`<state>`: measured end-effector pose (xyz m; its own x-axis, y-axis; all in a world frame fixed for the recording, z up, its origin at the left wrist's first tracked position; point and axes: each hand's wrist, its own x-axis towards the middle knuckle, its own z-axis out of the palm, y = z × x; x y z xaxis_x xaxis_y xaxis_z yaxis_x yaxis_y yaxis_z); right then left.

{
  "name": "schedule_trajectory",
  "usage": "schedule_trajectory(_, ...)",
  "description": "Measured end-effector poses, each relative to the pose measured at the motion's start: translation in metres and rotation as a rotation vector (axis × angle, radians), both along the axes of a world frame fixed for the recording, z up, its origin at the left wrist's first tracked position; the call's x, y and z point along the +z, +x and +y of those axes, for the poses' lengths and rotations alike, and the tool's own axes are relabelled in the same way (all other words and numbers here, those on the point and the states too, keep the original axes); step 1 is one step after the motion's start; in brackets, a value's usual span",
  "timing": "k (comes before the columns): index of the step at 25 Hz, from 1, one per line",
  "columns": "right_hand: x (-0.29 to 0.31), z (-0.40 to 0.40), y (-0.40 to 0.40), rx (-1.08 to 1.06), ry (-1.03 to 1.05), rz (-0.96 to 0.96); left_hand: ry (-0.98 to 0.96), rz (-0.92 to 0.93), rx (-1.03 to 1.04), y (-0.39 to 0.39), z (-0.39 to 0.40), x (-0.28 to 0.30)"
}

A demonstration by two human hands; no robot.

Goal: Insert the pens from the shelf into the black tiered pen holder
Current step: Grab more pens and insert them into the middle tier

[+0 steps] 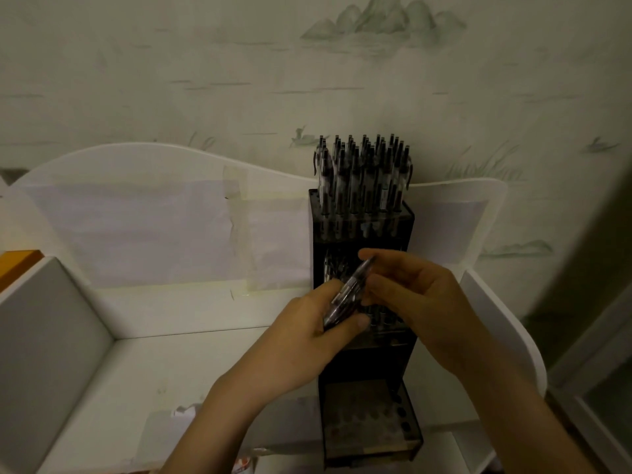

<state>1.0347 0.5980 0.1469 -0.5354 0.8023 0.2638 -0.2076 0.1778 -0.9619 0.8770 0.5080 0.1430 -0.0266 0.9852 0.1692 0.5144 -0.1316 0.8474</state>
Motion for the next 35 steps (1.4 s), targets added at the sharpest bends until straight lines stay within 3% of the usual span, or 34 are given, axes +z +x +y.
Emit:
schedule_trajectory(10,0.008,-0.003,0.001,-0.016,-0.109,0.09,0.007,-0.027,-0.013,0.003,-0.003,0.003)
schedule_trajectory(13,0.025,0.004,0.011,-0.158,-0.187,0.249,-0.022,-0.009,0.028,-0.007,-0.009,-0.001)
schedule_trajectory(16,0.034,0.008,0.024,-0.351,-0.044,0.288,-0.047,0.04,0.1,-0.019,-0.014,-0.005)
schedule_trajectory(22,0.011,-0.002,0.015,-0.5,0.316,-0.071,-0.014,0.056,0.231,-0.028,-0.013,-0.003)
schedule_trajectory(30,-0.026,0.002,-0.001,-0.449,0.459,-0.354,0.001,0.041,0.219,-0.022,-0.013,0.001)
schedule_trajectory(35,-0.03,0.006,-0.005,-0.437,0.496,-0.427,0.0,0.03,0.168,-0.016,-0.011,-0.001)
